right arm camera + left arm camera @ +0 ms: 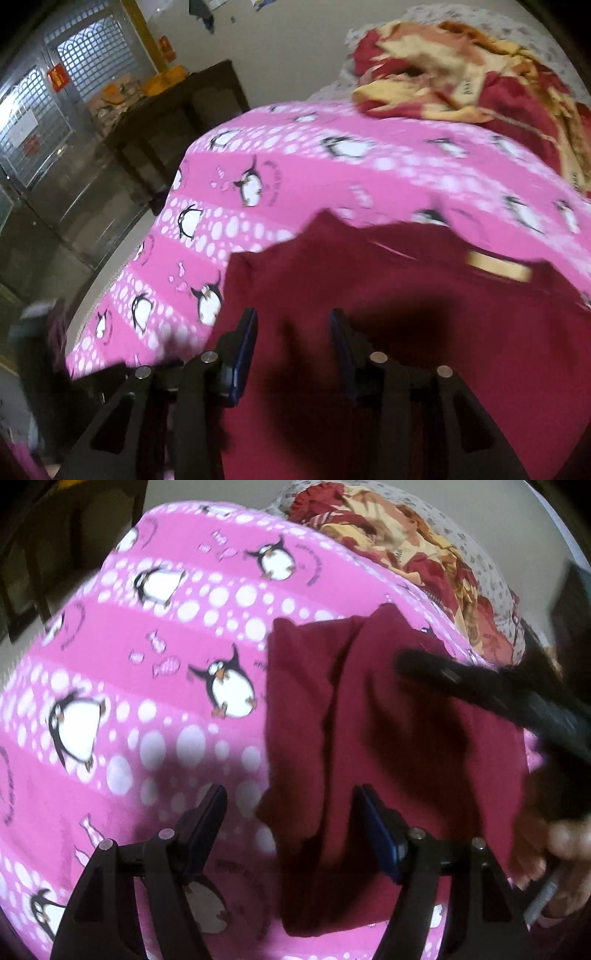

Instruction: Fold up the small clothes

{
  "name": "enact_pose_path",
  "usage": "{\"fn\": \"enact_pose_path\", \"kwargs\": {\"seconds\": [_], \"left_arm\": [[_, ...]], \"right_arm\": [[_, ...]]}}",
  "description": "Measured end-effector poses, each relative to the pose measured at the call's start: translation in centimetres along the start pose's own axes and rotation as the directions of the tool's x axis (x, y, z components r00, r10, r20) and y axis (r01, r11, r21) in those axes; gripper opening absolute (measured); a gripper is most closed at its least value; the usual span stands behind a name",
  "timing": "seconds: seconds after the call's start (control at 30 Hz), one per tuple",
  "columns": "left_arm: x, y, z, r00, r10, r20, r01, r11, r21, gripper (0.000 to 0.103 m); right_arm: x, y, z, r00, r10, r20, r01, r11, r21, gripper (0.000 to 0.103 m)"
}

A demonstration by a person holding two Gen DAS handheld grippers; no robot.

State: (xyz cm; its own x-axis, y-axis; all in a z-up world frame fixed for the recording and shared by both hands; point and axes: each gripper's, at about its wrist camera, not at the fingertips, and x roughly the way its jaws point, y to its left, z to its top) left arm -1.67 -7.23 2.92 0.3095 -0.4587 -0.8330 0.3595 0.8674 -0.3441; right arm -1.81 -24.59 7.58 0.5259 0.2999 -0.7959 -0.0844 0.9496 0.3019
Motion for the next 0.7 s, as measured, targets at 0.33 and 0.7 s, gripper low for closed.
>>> {"fn": "enact_pose_path", "kwargs": {"seconds": [0.33,0.7], "left_arm": [[0.5,1.1,-0.6,0.998,-0.062,0.013,0.062,0.997,-0.051,0.075],[0.3,1.6,-1.1,0.997,-0.072,0.026,0.074,0.995,-0.062,0.075]], "right_arm": [[5.7,0.0,1.3,0.991,0.055,-0.124,-0.047,0.996,0.072,0.061],[4.1,3.0,1.3,0.989,0.016,-0.150,-0.014,1.000,0.011,0.077]]}}
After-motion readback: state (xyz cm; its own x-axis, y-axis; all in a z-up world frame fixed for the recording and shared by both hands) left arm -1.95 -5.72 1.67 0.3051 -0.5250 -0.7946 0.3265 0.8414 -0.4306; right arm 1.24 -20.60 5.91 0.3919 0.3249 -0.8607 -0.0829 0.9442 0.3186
